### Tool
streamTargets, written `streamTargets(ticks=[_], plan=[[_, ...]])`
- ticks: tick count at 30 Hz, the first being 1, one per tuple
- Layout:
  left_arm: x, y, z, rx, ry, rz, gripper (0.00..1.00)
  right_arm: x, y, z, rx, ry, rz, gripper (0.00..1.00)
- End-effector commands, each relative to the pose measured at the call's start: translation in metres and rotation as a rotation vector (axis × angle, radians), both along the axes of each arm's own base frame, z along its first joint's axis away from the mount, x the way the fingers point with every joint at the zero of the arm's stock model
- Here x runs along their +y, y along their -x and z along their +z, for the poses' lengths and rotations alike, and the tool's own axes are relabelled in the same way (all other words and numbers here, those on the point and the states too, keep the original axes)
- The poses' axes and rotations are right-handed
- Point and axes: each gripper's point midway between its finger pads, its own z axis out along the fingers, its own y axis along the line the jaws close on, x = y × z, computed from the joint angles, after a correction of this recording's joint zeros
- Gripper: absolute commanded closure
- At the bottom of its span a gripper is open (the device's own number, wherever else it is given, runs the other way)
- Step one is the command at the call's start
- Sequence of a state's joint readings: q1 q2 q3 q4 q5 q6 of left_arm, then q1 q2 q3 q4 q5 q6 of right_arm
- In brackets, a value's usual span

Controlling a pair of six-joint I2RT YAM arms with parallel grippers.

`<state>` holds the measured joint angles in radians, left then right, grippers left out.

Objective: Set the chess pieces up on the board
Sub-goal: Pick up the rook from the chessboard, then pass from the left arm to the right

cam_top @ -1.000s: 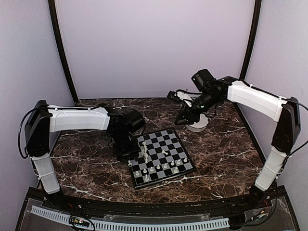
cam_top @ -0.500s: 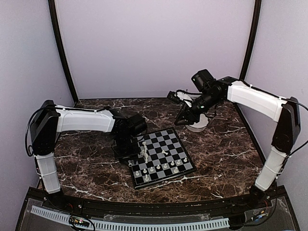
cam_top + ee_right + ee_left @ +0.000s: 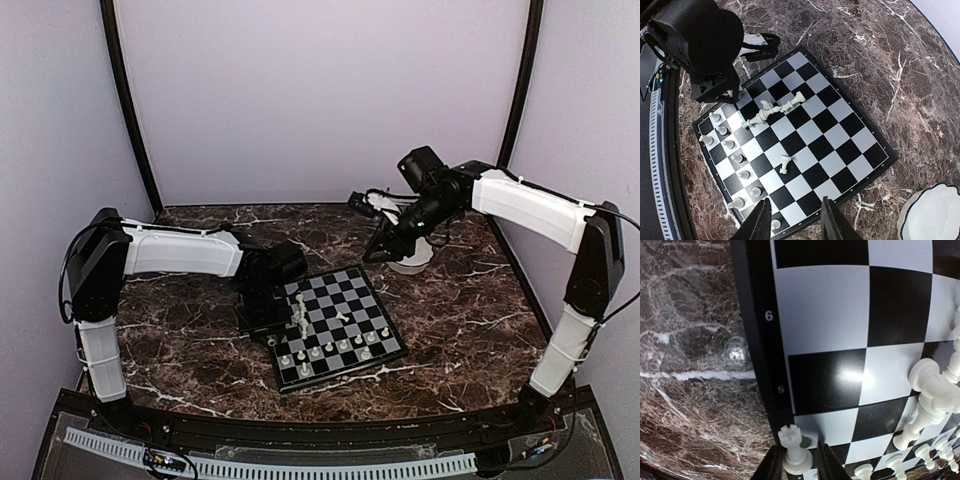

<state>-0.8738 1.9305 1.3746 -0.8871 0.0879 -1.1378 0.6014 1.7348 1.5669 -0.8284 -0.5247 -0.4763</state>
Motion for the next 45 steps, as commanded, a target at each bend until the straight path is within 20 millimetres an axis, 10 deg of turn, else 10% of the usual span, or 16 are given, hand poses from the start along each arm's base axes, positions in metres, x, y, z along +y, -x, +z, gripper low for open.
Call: streamTargets(ticks=[1,16,30,45], plan=[[0.004,0.000,-0.001,-0.008,-0.015,-0.016,0.74,0.004,0.001,0.000,0.000,-0.019,0.006,0.65],[0.012,-0.016,0.051,-0.198,0.009,-0.235,0.87,0.004,0.004,0.006,0.007,-0.032,0.009,0.65],[-0.111,-0.028,0.184,-0.793,0.350,-0.758,0.90,0.026,0.029,0.031,0.362,-0.210,0.032,0.62],[-0.158,-0.011,0.191,-0.831,0.371,-0.922,0.90,0.028,0.057,0.032,0.699,-0.354,0.084,0.58]])
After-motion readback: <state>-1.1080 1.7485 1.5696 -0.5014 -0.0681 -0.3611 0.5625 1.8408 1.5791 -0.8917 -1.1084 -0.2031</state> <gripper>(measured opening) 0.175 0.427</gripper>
